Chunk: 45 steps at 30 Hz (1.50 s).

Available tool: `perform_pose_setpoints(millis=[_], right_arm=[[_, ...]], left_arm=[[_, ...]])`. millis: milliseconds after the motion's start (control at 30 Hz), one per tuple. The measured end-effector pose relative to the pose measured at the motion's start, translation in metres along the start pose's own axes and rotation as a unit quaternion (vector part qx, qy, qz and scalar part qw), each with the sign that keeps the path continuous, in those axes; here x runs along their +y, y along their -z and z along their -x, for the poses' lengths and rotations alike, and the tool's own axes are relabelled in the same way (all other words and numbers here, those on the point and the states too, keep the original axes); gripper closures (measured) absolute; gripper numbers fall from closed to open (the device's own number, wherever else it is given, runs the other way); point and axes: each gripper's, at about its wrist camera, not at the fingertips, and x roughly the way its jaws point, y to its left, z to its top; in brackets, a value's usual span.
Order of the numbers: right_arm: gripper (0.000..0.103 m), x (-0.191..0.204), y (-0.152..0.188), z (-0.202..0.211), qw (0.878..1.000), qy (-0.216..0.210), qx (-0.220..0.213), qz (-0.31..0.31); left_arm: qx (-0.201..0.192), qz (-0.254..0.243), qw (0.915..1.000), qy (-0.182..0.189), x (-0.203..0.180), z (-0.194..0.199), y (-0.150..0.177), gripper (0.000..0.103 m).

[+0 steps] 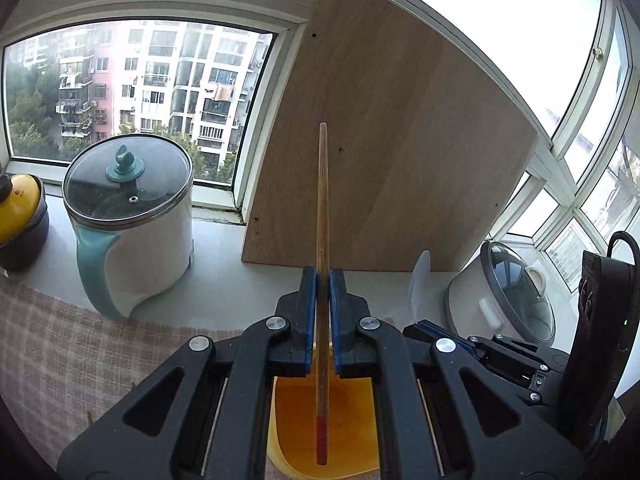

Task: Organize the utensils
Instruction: 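Open the left gripper dropping the chopstick into the container while the right gripper releases the clear spoon, then move both tools back over the remaining utensils on the cloth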

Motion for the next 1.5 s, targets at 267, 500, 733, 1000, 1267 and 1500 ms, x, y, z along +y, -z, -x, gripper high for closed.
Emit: perform_pose_setpoints(millis=[267, 500, 733, 1000, 1267, 1500], right_arm=[[0.099, -0.006, 0.011, -0.007, 1.0, 0.002, 0.011, -0.011], [0.099, -0.002, 0.015, -0.002, 1.0, 0.007, 0.012, -0.007], [0.098, 0.002, 0.019, 0.004, 1.0, 0.021, 0.015, 0.001], [0.084, 0.004, 0.025, 0.02, 1.0, 0.022, 0.006, -0.003], [0.084, 0.01, 0.032, 0.035, 1.0, 0.023, -0.002, -0.004], [0.084, 0.015, 0.039, 0.052, 1.0, 0.022, -0.012, -0.005]], left_arm=[[0.021, -0.003, 0.9998, -0.001, 0.004, -0.006, 0.02, 0.099], [0.021, -0.011, 0.9997, -0.007, 0.003, 0.005, 0.027, 0.099], [0.02, -0.025, 0.9994, -0.014, -0.001, 0.014, 0.032, 0.099], [0.015, -0.029, 0.9994, -0.015, -0.002, 0.028, 0.037, 0.098], [0.008, -0.03, 0.9994, -0.017, -0.003, 0.046, 0.044, 0.098], [-0.003, -0.041, 0.9989, -0.024, -0.005, 0.07, 0.049, 0.095]])
